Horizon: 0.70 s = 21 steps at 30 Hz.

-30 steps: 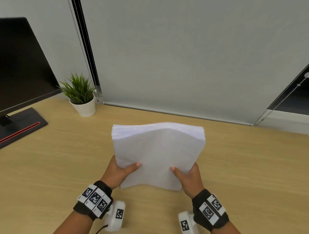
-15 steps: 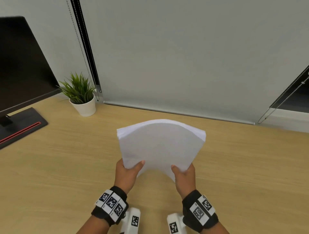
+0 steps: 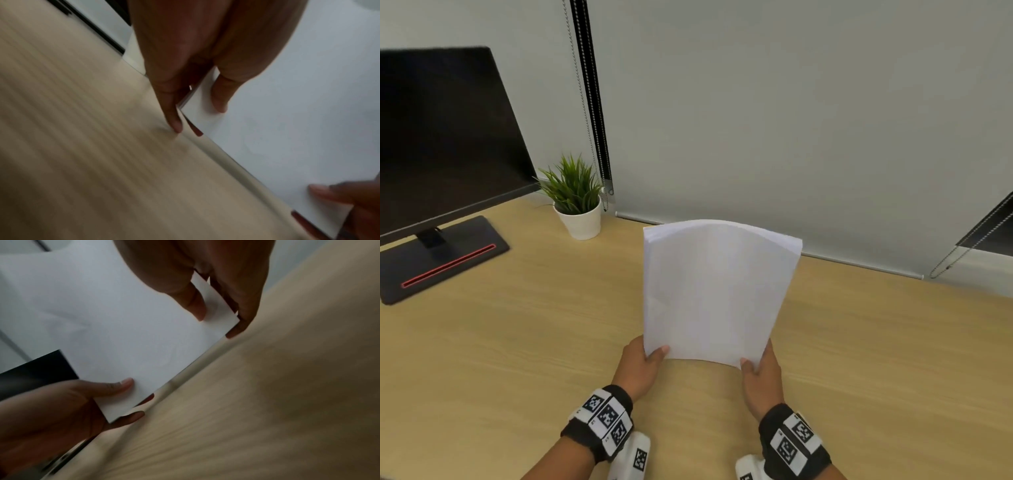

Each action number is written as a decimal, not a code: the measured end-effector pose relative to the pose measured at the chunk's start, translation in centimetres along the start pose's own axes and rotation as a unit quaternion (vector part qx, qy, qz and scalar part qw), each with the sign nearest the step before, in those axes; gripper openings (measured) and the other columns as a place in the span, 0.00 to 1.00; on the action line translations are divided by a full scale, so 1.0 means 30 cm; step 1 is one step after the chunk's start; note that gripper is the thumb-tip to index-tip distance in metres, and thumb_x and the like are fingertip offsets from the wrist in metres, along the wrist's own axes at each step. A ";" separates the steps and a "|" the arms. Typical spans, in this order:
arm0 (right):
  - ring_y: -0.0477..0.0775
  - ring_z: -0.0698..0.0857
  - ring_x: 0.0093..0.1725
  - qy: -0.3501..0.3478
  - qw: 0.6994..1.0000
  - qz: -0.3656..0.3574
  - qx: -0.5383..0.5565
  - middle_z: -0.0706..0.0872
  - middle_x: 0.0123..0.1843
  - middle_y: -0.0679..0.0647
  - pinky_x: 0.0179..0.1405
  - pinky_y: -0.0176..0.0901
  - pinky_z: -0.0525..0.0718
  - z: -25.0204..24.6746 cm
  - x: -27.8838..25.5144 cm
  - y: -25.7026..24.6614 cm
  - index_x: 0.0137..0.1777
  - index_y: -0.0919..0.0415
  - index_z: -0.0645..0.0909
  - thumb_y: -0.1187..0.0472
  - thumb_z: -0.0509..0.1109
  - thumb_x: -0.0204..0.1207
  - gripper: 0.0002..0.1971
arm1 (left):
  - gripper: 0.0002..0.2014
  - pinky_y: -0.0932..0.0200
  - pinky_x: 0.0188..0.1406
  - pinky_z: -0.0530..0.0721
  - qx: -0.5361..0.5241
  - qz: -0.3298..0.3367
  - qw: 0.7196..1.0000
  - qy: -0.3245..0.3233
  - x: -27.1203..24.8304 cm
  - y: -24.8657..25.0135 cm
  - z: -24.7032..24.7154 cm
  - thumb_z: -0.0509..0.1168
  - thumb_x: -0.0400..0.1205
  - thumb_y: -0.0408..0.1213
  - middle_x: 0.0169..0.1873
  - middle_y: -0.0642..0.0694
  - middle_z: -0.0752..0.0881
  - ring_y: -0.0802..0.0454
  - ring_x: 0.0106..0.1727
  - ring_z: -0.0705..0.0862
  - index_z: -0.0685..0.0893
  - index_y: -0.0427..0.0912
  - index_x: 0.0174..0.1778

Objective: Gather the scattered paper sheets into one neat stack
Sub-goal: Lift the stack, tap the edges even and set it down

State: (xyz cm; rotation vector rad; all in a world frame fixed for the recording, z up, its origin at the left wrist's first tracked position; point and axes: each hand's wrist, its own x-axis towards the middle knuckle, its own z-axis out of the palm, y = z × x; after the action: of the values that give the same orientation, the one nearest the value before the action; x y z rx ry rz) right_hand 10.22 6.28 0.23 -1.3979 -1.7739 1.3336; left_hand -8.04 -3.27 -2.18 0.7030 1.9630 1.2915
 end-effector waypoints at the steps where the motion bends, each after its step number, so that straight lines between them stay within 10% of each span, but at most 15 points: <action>1: 0.49 0.74 0.71 -0.008 1.000 -0.018 -0.002 0.75 0.65 0.47 0.67 0.29 0.62 0.016 -0.004 -0.019 0.78 0.62 0.65 0.76 0.60 0.79 0.27 | 0.18 0.57 0.66 0.77 -0.008 0.002 1.000 0.000 -0.004 0.011 -0.039 0.64 0.83 0.32 0.59 0.44 0.85 0.49 0.61 0.82 0.78 0.35 0.70; 8: 0.46 0.80 0.61 -0.125 0.989 -0.061 0.050 0.82 0.60 0.47 0.69 0.38 0.74 0.290 -0.052 -0.254 0.64 0.48 0.71 0.76 0.60 0.76 0.24 | 0.14 0.63 0.35 0.90 -0.050 0.000 0.994 0.092 -0.057 0.057 -0.449 0.62 0.85 0.32 0.52 0.49 0.85 0.48 0.52 0.85 0.77 0.45 0.66; 17: 0.60 0.84 0.61 -0.247 0.961 0.120 0.042 0.82 0.67 0.60 0.64 0.56 0.84 0.847 -0.130 -0.389 0.62 0.59 0.75 0.71 0.60 0.75 0.17 | 0.20 0.54 0.36 0.80 0.109 -0.132 0.971 0.166 -0.007 -0.115 -0.965 0.66 0.82 0.30 0.50 0.36 0.84 0.39 0.43 0.81 0.77 0.33 0.70; 21: 0.65 0.74 0.74 -0.348 0.898 0.039 -0.268 0.74 0.75 0.65 0.79 0.54 0.64 0.930 -0.166 -0.474 0.74 0.69 0.70 0.55 0.58 0.84 0.23 | 0.22 0.54 0.36 0.81 0.147 -0.205 0.961 0.116 0.083 -0.198 -1.084 0.67 0.81 0.31 0.61 0.30 0.84 0.39 0.47 0.81 0.76 0.31 0.71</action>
State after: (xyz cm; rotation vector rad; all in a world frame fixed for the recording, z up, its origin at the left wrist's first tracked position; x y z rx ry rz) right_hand -17.58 -8.69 3.22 -1.3474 -2.7511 1.5902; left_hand -35.26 -21.96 0.82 0.2565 2.3663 0.8704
